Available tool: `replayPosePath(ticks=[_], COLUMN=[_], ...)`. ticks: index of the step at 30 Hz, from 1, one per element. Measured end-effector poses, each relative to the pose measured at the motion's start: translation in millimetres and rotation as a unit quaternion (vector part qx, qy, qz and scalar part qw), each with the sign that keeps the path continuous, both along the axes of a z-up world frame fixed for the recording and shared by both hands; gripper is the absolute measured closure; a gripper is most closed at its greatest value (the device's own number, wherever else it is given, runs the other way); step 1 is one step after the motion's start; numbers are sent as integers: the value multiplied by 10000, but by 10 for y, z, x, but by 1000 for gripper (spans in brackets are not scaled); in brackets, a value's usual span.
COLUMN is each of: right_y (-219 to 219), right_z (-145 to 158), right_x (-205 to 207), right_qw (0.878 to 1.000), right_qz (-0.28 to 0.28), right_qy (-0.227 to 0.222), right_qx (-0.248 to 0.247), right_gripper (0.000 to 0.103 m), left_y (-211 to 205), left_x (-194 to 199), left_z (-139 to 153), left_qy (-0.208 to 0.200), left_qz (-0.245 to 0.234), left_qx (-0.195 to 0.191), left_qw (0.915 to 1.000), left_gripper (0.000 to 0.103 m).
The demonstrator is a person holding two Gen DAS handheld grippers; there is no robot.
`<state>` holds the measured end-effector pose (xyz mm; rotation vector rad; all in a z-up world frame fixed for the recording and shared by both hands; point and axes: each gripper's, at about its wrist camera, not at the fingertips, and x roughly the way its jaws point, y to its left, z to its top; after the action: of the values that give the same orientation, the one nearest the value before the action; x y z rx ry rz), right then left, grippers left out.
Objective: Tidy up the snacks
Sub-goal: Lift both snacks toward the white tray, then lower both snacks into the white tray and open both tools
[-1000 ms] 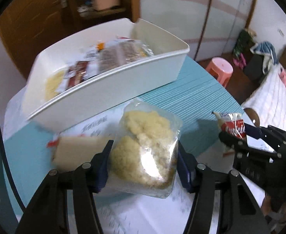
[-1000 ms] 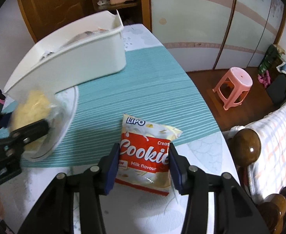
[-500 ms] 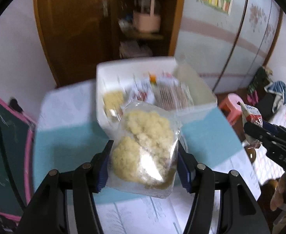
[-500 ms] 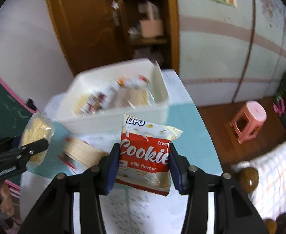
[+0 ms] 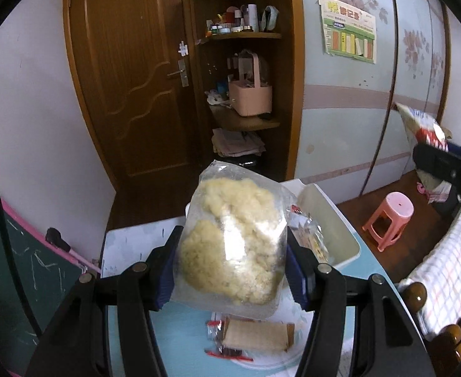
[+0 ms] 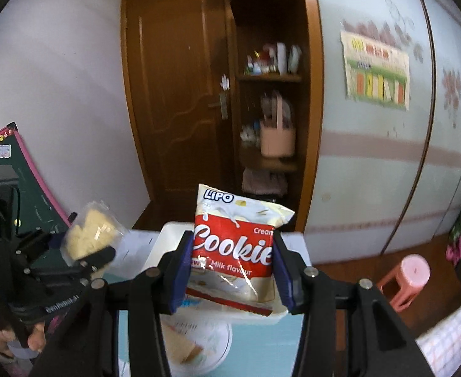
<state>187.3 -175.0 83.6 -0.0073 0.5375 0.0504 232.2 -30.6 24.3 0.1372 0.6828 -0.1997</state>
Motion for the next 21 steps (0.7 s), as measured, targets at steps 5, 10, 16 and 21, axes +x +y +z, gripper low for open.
replayPosePath(ticks=[5, 10, 16, 21], right_y=[61, 67, 70, 26], right_z=[34, -106, -392, -620], right_x=[320, 659, 934, 1083], right_qw=[10000, 9997, 9985, 9964], right_qz=[-16, -74, -111, -158], right_qy=[-1, 225, 533, 821], right_qx=[-69, 24, 27, 160], right_gripper=[56, 56, 56, 56], left_y=[-68, -119, -148, -140], left_x=[374, 760, 1056, 1136], left_z=[4, -137, -433, -634], left_qy=[-27, 20, 253, 408], left_qz=[141, 383, 570, 583], left_qx=[-95, -90, -31, -6], left_qw=[9999, 9992, 9981, 9975], left_gripper=[45, 45, 45, 45])
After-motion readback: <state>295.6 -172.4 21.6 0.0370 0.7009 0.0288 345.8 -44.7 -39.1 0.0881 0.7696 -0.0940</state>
